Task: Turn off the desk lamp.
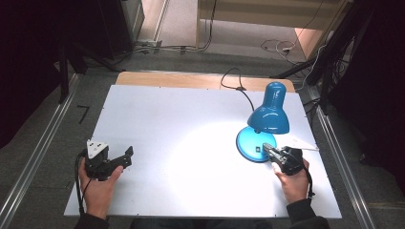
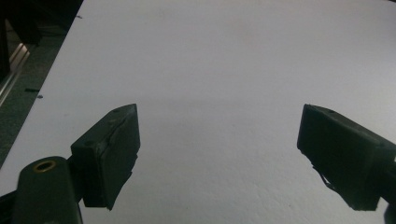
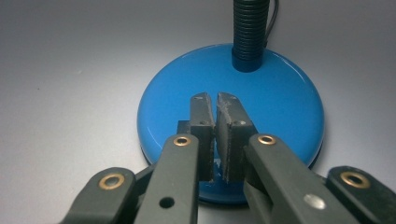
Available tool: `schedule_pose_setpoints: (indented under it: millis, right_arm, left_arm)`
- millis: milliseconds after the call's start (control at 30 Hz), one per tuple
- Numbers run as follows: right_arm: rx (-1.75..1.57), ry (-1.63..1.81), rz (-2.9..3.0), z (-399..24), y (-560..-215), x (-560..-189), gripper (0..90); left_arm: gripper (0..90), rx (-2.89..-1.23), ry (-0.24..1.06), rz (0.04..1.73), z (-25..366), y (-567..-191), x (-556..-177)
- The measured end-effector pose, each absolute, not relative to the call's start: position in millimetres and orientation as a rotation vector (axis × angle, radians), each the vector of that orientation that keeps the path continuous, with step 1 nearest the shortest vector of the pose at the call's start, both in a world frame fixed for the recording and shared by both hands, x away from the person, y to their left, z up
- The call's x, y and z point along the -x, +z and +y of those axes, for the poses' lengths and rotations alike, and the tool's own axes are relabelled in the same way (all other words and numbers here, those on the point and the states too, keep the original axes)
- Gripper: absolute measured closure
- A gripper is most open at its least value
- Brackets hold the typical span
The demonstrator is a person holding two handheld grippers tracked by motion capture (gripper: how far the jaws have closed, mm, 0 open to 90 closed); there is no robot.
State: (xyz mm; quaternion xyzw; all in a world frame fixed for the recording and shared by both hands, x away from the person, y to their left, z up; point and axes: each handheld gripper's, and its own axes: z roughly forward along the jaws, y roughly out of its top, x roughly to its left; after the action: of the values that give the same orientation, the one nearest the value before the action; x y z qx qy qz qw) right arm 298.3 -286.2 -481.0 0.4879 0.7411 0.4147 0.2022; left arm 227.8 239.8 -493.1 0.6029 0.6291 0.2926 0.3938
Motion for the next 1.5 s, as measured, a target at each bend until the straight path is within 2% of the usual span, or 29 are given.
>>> schedule_pose_setpoints:
  millis: [1500]
  right_arm:
    - [-1.367, 1.123, 2.116, -276, -493, -309, 87.8]
  left_arm:
    - [14.6, -1.531, 0.742, 1.594, 240, -493, -227]
